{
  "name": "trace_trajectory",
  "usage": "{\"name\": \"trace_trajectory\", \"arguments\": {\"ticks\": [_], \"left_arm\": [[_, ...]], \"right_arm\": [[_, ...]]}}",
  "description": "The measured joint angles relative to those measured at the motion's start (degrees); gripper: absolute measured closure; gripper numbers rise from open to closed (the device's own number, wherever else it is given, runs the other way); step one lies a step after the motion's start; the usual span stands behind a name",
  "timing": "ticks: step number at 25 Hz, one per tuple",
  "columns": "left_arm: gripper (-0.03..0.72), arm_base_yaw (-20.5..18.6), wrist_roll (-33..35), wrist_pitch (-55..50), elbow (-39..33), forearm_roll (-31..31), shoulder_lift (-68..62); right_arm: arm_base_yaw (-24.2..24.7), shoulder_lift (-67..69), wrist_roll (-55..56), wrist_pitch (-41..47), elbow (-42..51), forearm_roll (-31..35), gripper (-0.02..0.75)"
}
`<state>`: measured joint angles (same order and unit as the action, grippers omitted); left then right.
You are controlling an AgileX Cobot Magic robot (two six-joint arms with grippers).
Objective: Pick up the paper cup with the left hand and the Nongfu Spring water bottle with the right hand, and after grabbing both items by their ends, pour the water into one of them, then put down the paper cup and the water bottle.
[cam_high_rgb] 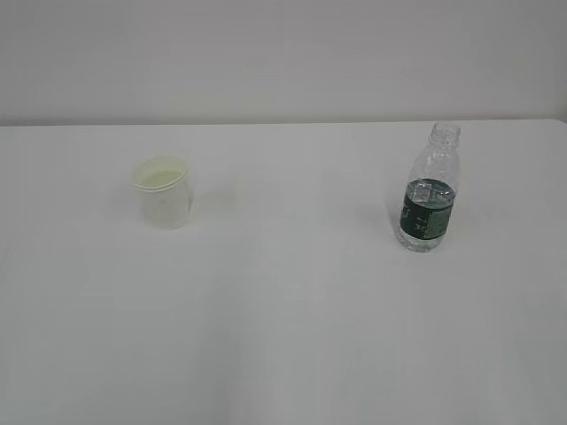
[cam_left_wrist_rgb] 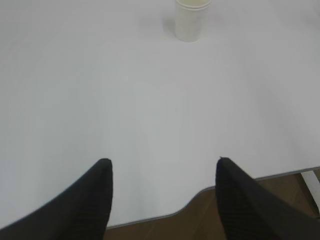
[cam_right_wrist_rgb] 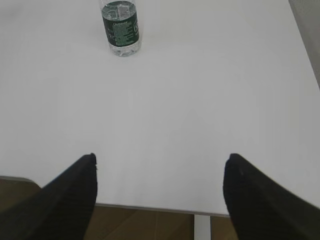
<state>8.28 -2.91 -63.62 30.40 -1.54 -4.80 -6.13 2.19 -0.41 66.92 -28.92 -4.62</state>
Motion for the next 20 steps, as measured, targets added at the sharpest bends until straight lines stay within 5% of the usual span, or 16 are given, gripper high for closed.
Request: {"name": "trace_trajectory", "arguments": {"ticks": [20], "left_arm": [[0.228, 0.0, 0.0, 0.22, 0.0, 0.0, 0.0]], "right_arm": [[0.0, 0.0, -0.1, -1.16, 0.57, 0.0, 0.15]]}}
